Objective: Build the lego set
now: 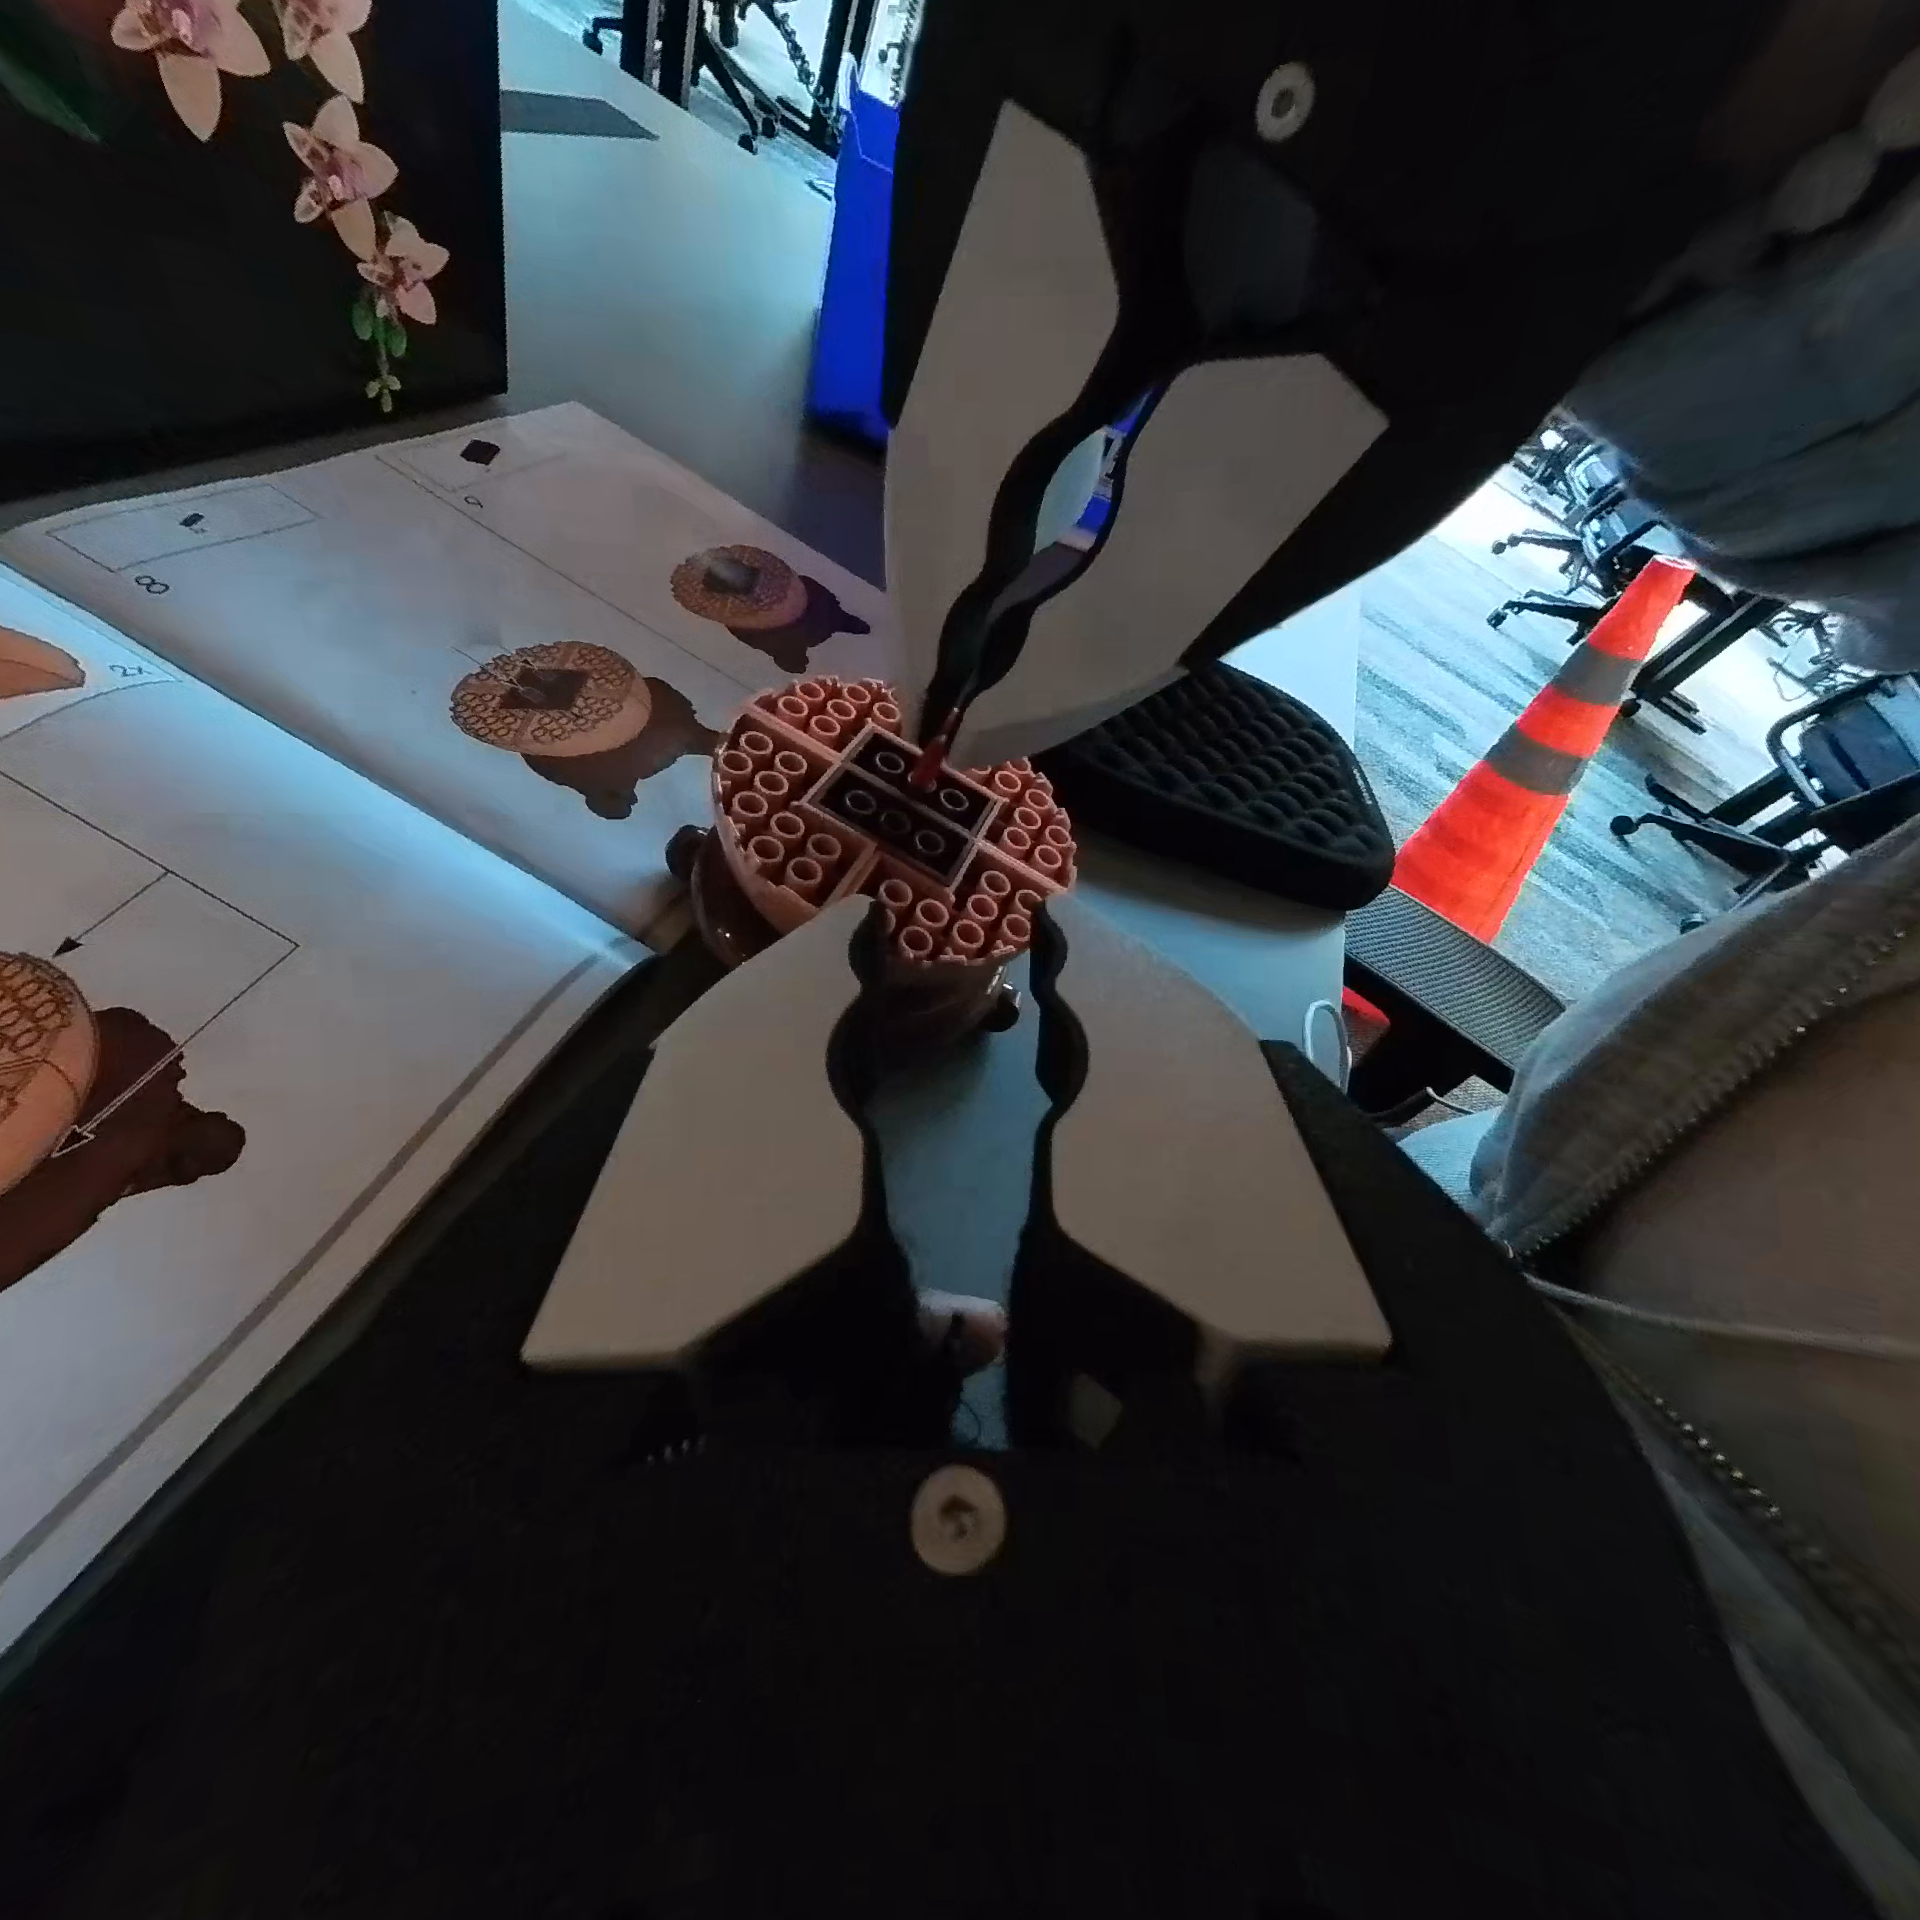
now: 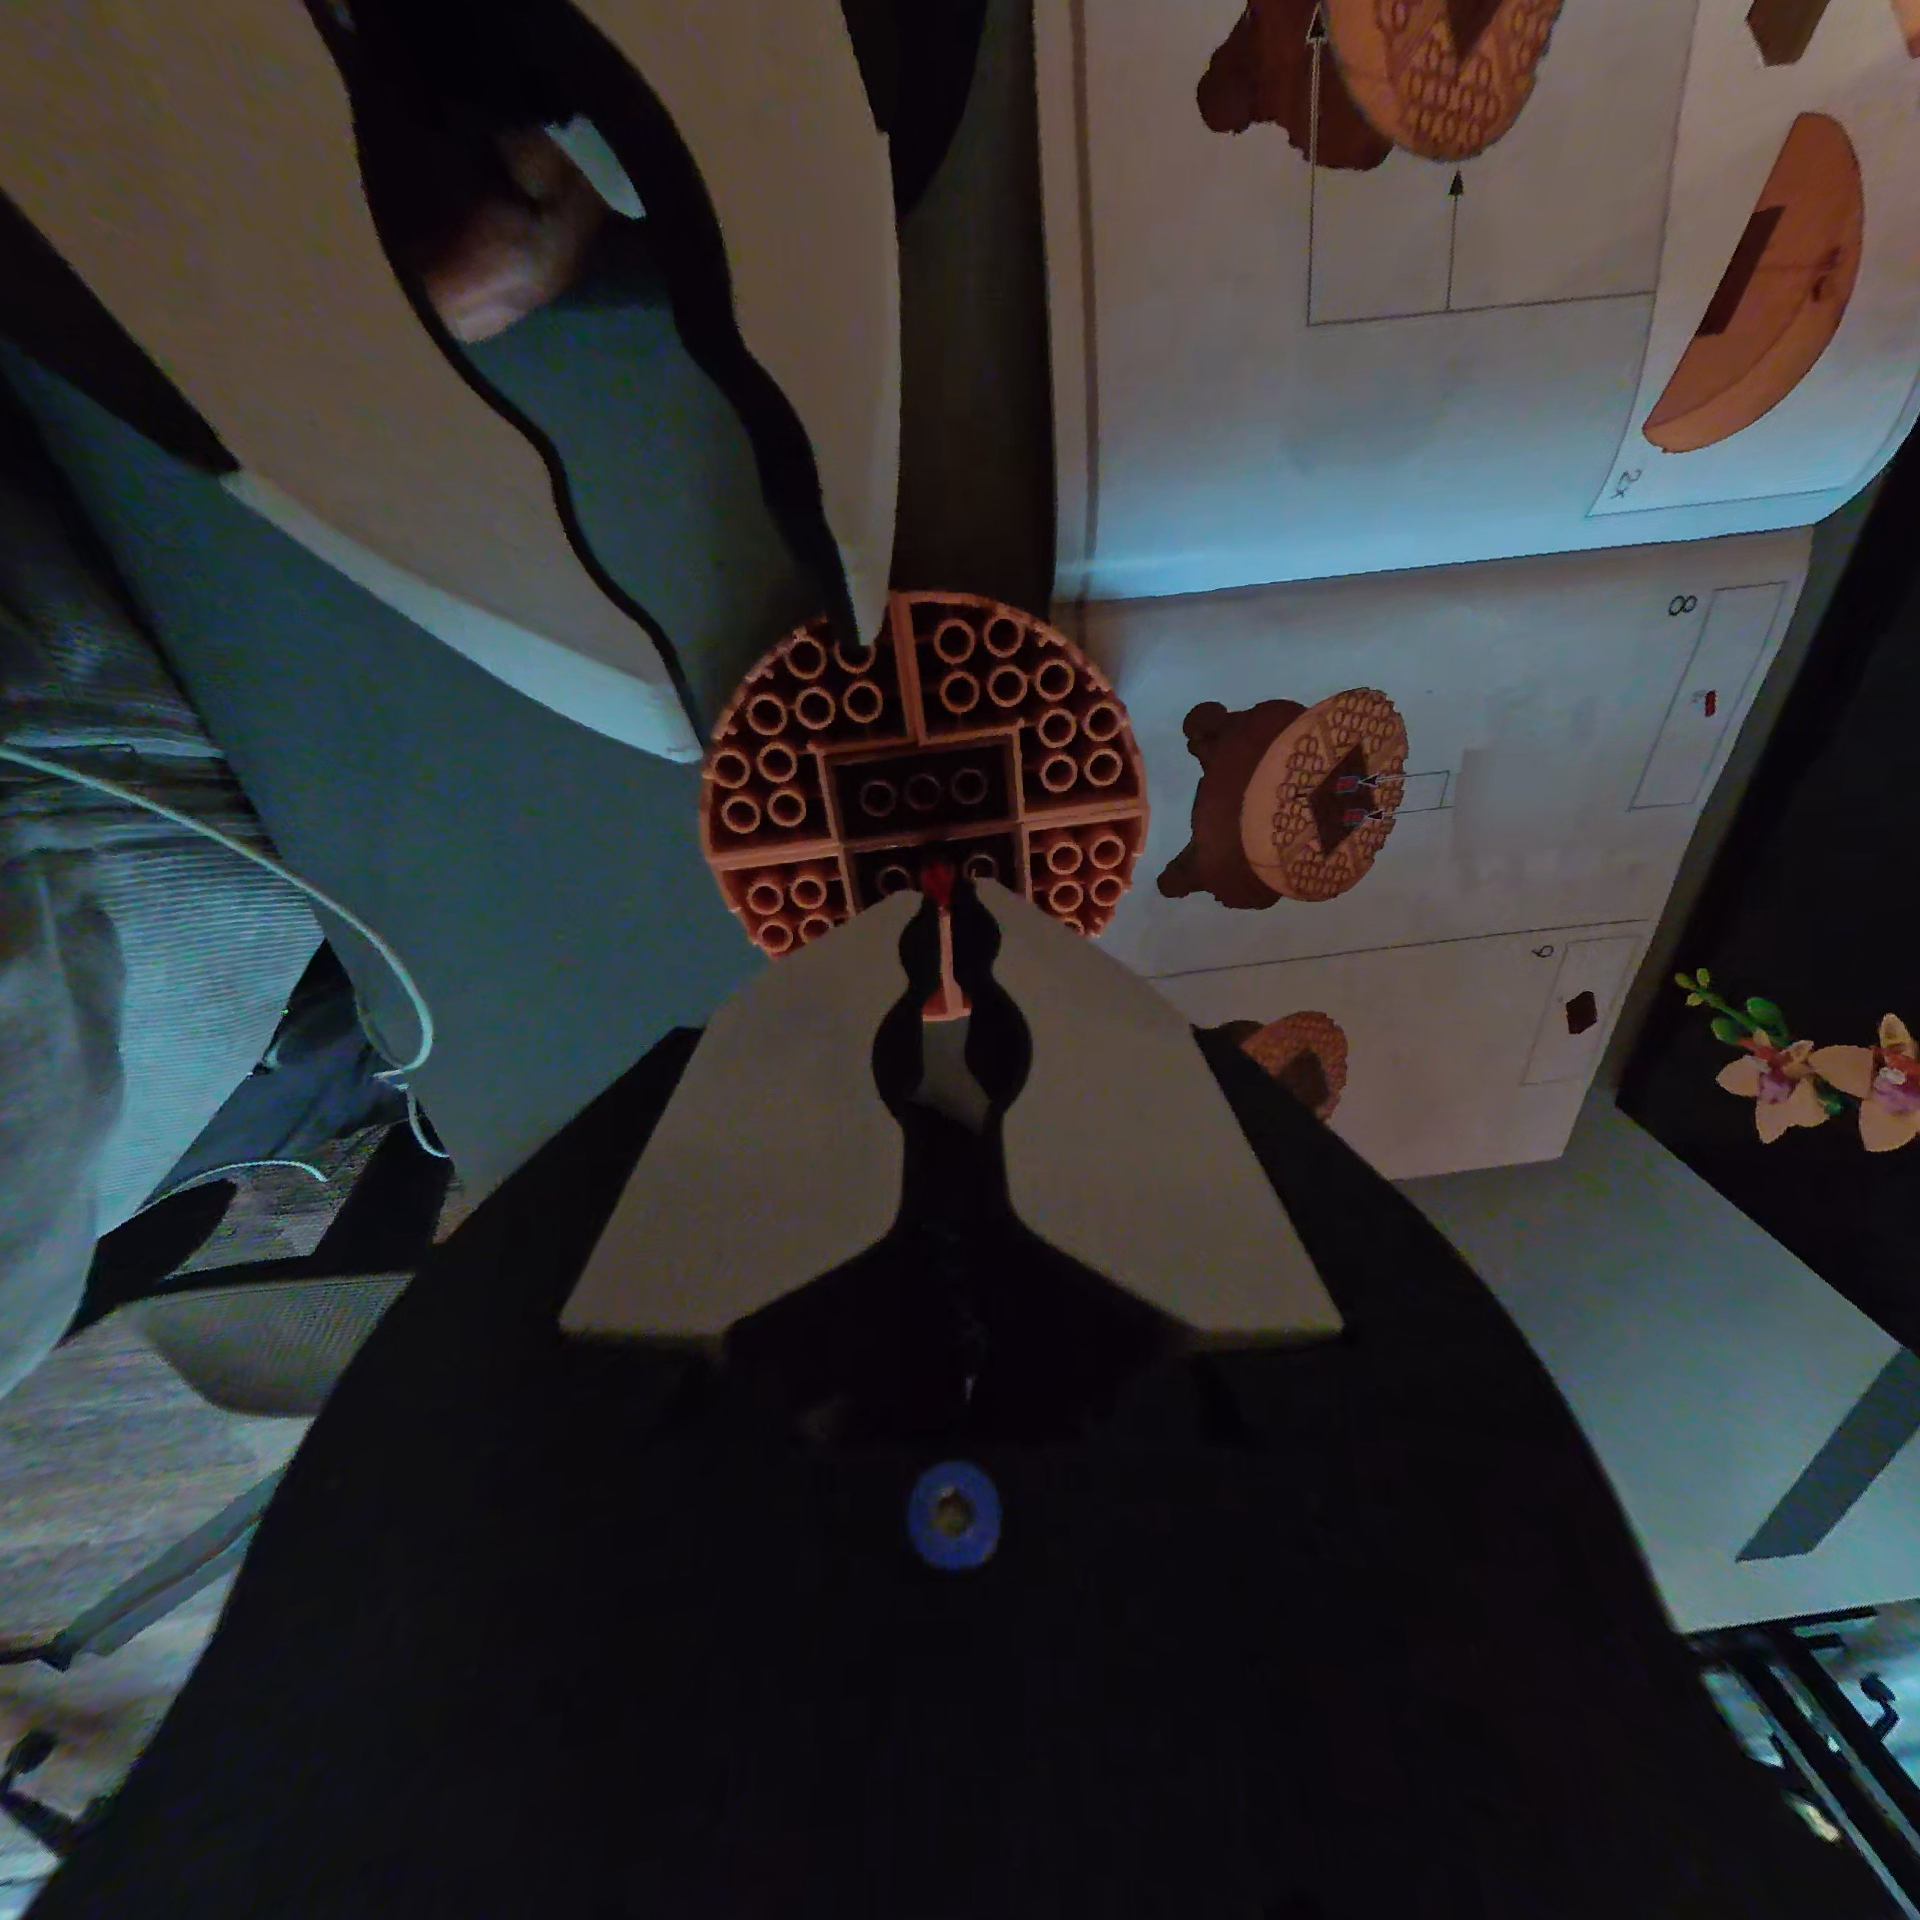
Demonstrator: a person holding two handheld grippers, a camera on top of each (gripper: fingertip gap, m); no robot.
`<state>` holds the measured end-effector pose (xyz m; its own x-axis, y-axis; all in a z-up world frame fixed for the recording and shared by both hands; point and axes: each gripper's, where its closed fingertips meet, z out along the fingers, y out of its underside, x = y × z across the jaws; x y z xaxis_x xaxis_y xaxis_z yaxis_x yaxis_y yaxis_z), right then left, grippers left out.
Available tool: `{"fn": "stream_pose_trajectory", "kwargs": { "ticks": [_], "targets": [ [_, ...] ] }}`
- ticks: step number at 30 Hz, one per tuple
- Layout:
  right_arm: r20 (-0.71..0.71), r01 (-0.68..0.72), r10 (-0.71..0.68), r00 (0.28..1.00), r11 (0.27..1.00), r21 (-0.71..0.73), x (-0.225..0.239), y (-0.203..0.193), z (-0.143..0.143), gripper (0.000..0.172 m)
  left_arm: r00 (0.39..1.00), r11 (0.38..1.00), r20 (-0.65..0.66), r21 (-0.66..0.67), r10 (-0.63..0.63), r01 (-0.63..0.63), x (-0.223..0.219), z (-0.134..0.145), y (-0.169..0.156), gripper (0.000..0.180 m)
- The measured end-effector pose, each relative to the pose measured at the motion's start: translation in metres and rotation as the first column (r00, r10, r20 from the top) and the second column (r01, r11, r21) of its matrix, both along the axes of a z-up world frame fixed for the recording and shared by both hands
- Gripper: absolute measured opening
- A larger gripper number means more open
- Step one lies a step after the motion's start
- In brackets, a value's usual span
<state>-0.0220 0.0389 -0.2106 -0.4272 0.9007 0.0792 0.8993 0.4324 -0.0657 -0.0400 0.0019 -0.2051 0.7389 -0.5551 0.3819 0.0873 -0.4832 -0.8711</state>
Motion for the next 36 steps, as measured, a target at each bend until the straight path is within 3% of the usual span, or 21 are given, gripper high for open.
{"fn": "stream_pose_trajectory", "kwargs": {
  "ticks": [33, 34, 36],
  "targets": [
    [0.021, 0.022, -0.021, 1.0, 0.999, -0.028, 0.0004, -0.0006, -0.0068, 0.001, 1.0, 1.0, 0.008, -0.01, 0.011, -0.01, -0.0011, -0.0007, 0.001, 0.023],
    [0.016, 0.026, -0.026, 1.0, 0.999, -0.033, 0.0004, -0.0002, -0.0067, 0.002, 1.0, 1.0, 0.009, -0.011, 0.01, -0.01, -0.0012, -0.0006, 0.0008, 0.023],
    [-0.003, 0.05, -0.05, 0.999, 0.998, -0.033, -0.0006, 0.0026, -0.0043, 0.036, 1.0, 1.0, 0.012, -0.011, 0.007, -0.007, -0.001, -0.0004, 0.0004, 0.024]
  ]
}}
